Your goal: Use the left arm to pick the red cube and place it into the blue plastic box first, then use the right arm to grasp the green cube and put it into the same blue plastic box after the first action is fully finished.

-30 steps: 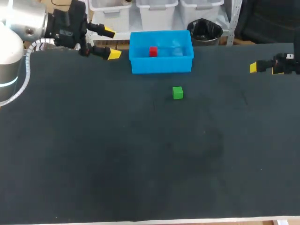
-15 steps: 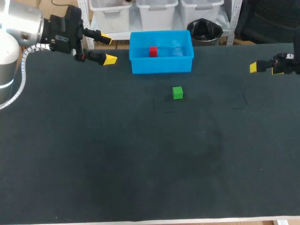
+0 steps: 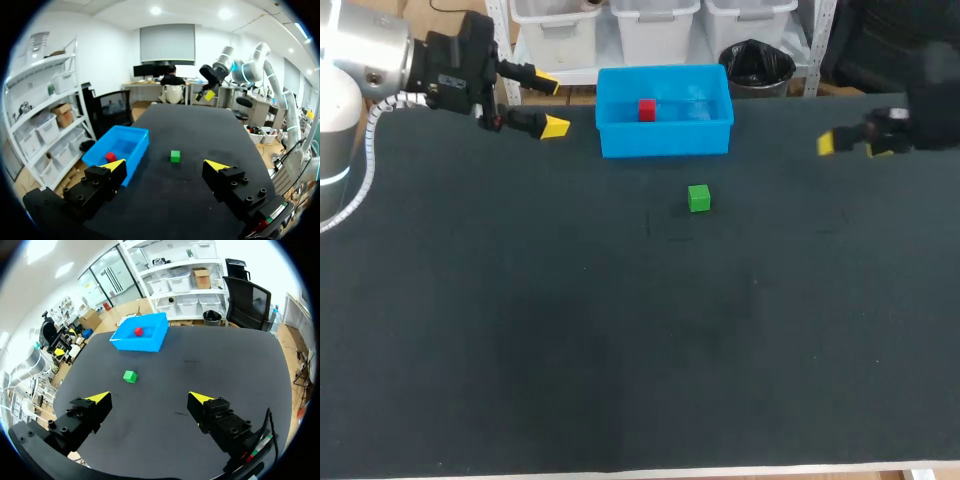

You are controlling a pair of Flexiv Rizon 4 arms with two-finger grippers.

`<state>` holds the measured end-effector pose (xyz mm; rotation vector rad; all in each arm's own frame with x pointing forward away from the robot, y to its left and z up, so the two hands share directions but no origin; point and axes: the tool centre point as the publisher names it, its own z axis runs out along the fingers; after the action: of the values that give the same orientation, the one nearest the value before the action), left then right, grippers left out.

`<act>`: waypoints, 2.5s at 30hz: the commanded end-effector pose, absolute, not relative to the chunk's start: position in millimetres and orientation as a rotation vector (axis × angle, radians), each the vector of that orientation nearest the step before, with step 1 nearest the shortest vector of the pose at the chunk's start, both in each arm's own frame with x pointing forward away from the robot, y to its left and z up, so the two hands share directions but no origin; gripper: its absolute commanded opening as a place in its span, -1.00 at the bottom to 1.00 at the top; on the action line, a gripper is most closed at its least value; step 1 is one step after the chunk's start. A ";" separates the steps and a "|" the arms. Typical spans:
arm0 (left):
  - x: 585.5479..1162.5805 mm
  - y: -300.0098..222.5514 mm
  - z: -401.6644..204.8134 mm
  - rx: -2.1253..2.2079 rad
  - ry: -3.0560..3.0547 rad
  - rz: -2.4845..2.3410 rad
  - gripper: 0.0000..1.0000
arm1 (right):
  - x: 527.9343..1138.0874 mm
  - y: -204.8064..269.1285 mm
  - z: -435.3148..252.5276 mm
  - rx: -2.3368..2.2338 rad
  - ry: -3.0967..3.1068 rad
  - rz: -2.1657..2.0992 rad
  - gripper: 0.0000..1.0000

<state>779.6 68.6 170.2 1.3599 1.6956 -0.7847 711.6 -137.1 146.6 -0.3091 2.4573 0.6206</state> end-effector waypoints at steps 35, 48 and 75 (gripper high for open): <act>779.0 69.1 169.3 1.358 1.690 -0.784 1.00 | 770.3 -43.9 151.1 -0.456 2.740 0.312 1.00; 779.0 69.1 169.3 1.358 1.690 -0.784 1.00 | 778.7 -28.6 151.9 -0.491 2.804 0.257 1.00; 779.0 69.1 169.3 1.358 1.690 -0.784 1.00 | 792.7 2.8 148.0 -0.320 3.008 0.189 1.00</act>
<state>779.5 68.7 170.5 1.3601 1.6963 -0.7850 789.3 1.8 147.2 -0.3161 2.9857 0.1908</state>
